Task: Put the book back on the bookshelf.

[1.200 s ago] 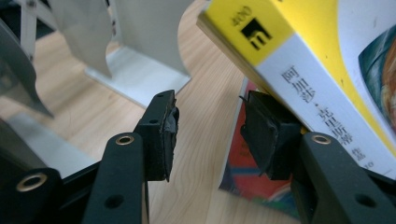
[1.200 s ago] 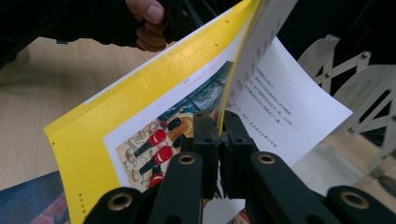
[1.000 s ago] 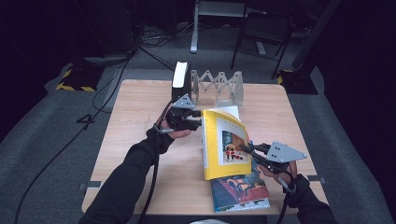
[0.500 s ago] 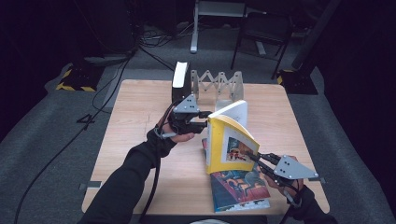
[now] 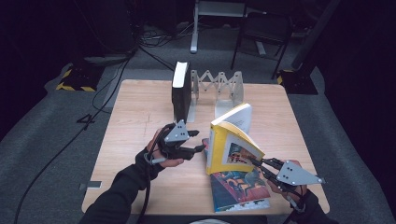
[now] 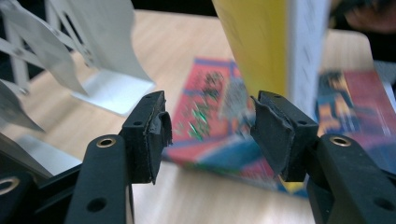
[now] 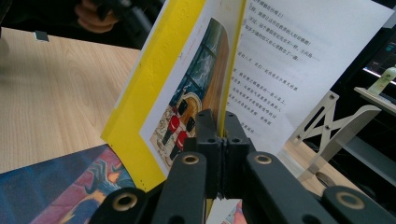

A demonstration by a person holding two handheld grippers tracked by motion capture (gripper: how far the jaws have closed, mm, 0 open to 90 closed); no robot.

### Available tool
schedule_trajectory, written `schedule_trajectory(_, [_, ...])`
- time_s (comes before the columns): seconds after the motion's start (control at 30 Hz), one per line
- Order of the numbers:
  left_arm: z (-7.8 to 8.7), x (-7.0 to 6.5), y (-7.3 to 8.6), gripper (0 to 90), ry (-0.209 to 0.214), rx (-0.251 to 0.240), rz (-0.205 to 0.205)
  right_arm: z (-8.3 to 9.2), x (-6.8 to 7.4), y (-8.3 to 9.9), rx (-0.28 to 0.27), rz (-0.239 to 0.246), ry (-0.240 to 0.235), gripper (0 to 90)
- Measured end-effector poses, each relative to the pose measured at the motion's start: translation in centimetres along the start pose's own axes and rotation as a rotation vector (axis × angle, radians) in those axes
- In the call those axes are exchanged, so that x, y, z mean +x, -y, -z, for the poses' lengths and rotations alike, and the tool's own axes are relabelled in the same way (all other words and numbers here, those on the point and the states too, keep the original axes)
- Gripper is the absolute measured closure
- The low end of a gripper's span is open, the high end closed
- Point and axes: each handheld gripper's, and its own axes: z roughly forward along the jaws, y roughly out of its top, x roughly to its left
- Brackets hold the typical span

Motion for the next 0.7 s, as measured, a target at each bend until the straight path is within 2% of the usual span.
schedule_trajectory(0.07, [-0.4,-0.7,0.9,42.9,0.004,0.044,-0.021,0.0,0.0,0.0,0.002,0.001,-0.001,88.0])
schedule_trajectory(0.17, [-1.1,-1.6,1.8,40.4,0.037,0.082,-0.028,0.1,0.0,0.0,0.004,0.005,-0.001,88.0])
schedule_trajectory(0.23, [-1.5,-2.0,2.3,38.5,0.064,0.095,-0.023,0.1,0.0,0.0,0.003,0.003,-0.001,88.0])
schedule_trajectory(0.27, [-1.5,-2.0,2.3,37.3,0.064,0.095,-0.023,0.1,0.0,0.0,0.002,0.001,-0.002,88.0])
schedule_trajectory(0.3, [-2.2,-2.7,2.8,36.1,0.092,0.116,-0.022,0.1,0.0,0.1,0.001,0.001,-0.001,88.0])
schedule_trajectory(0.43, [-3.5,-3.5,3.0,31.2,0.106,0.135,-0.020,0.1,0.1,0.1,0.000,0.000,-0.002,88.0])
schedule_trajectory(0.57, [-5.2,-4.1,3.1,30.0,0.117,0.115,0.005,0.2,0.1,0.1,-0.004,-0.003,-0.002,87.9])
schedule_trajectory(0.67, [-6.2,-4.4,3.1,30.7,0.119,0.080,0.009,0.1,0.1,0.2,-0.006,-0.008,-0.001,87.8])
schedule_trajectory(0.7, [-6.4,-4.4,3.0,31.5,0.108,0.072,0.001,0.1,0.1,0.2,-0.006,-0.009,0.000,87.7])
